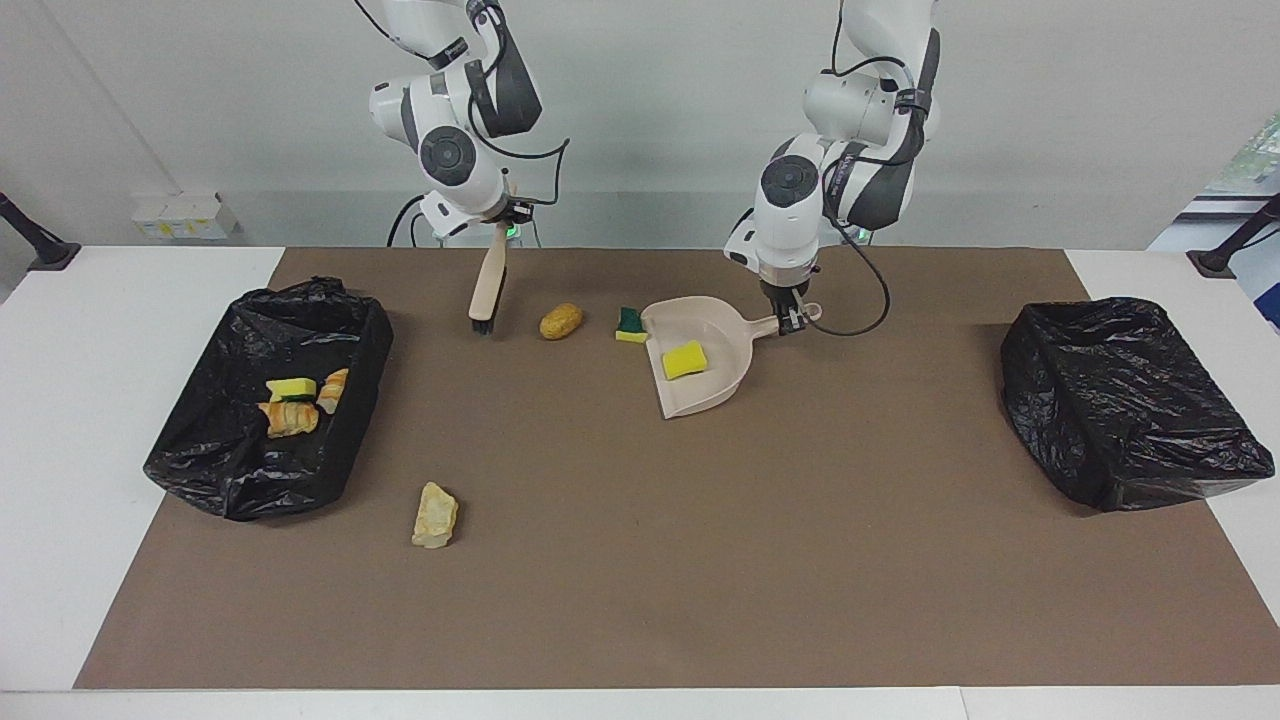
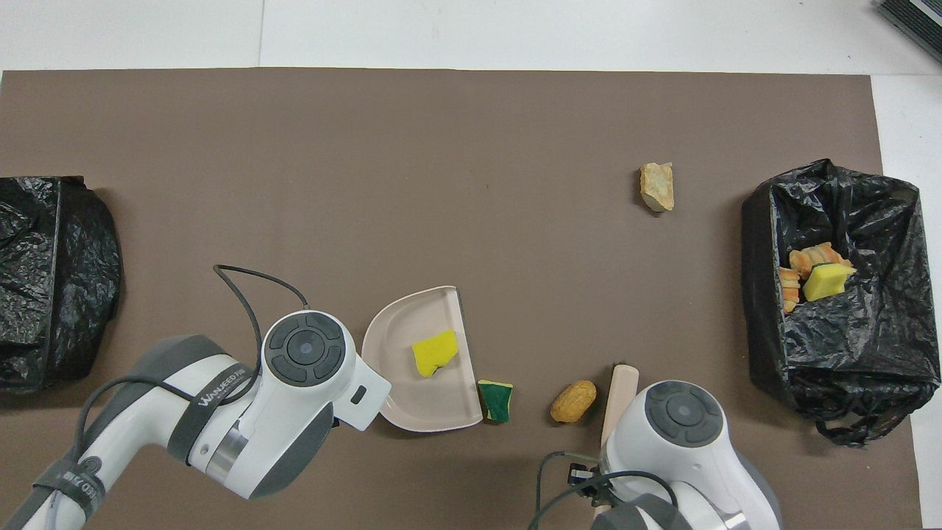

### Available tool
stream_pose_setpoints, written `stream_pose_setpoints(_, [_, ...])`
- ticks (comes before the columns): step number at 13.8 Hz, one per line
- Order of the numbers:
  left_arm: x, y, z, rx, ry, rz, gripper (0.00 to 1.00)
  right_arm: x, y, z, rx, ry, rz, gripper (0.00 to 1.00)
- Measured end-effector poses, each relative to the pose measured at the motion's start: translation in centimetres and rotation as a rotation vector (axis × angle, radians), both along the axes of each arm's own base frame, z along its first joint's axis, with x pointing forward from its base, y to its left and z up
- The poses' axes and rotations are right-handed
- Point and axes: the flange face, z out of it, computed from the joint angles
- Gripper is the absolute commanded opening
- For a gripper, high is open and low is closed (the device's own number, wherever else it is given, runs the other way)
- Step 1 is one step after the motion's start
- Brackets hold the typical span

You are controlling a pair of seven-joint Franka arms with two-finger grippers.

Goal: Sweep and dump trash in bin
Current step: 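Sweep the bread chunk into the dustpan with the right gripper's brush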

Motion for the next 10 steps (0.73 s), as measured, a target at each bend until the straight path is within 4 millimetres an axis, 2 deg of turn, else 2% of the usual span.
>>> stream_pose_setpoints(3, [-0.1, 0.1, 0.0, 0.008, 0.005, 0.016, 0.00, 0.8, 3.5, -1.8, -0.009, -0.006, -0.045, 0.00])
stream_pose_setpoints(10, [-1.1, 0.3, 0.0, 0.041, 0.039, 0.020, 0.00, 4.9, 14.4, -1.7, 0.129, -0.020, -0.069, 0.00])
